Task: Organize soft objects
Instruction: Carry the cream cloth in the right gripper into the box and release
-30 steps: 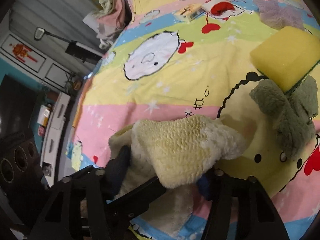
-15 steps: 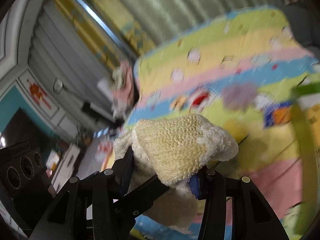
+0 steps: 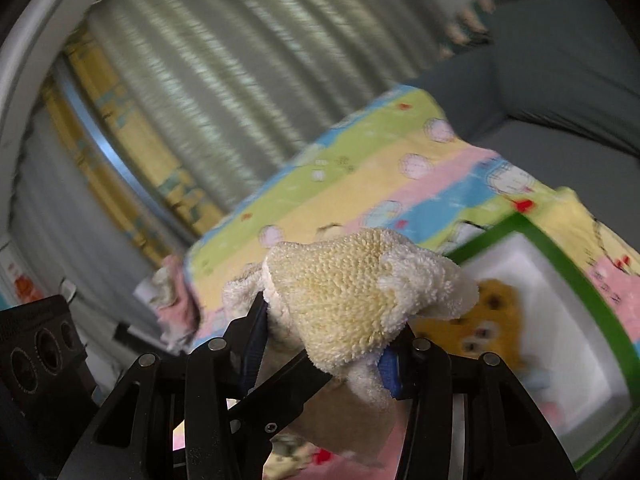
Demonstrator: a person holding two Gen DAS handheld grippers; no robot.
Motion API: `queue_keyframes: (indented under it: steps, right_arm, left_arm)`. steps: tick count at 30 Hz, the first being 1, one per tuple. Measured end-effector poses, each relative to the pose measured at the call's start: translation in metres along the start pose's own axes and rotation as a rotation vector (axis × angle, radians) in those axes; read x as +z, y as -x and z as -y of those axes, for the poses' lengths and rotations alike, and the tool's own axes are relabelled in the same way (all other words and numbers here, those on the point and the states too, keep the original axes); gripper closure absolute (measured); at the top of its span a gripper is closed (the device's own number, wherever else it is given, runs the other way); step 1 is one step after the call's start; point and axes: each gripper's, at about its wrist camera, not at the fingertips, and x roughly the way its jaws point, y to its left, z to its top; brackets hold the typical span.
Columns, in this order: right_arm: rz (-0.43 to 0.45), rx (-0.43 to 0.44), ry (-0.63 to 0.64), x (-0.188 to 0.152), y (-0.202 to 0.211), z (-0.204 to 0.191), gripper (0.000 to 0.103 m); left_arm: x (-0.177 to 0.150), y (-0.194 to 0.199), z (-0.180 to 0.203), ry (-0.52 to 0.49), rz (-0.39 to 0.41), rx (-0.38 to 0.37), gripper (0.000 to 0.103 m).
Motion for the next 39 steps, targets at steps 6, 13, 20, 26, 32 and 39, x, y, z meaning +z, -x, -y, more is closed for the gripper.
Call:
queue_keyframes:
  steps: [6, 13, 20, 26, 32, 39]
  right_arm:
    - [-0.007, -0.137, -0.098, 0.002, -0.004, 0.056, 0.053]
    - [-0.047, -0.26, -0.154, -0.003, -0.016, 0.093, 0.053]
    - [-0.067, -0.341, -0.227, -0.011, -0.019, 0.117, 0.053]
    - [-0.017, -0.389, -0.233, -0.011, -0.004, 0.117, 0.051]
    - [0.048, -0.437, -0.219, -0.01, 0.015, 0.109, 0.025]
    - [0.18, -0.415, -0.186, -0.011, 0.04, 0.082, 0.015]
  left_arm:
    - [-0.007, -0.045, 0.008, 0.054, -0.072, -0.093, 0.066]
    - [-0.022, -0.079, 0.012, 0.12, -0.15, -0.118, 0.066]
    - [-0.029, -0.085, 0.011, 0.182, -0.178, -0.143, 0.062]
    - [-0.027, -0.07, 0.01, 0.173, -0.169, -0.134, 0.038]
    - [-0.027, -0.034, 0.0, 0.176, -0.112, -0.066, 0.028]
    - [-0.04, 0.008, -0.024, 0.193, -0.117, 0.09, 0.02]
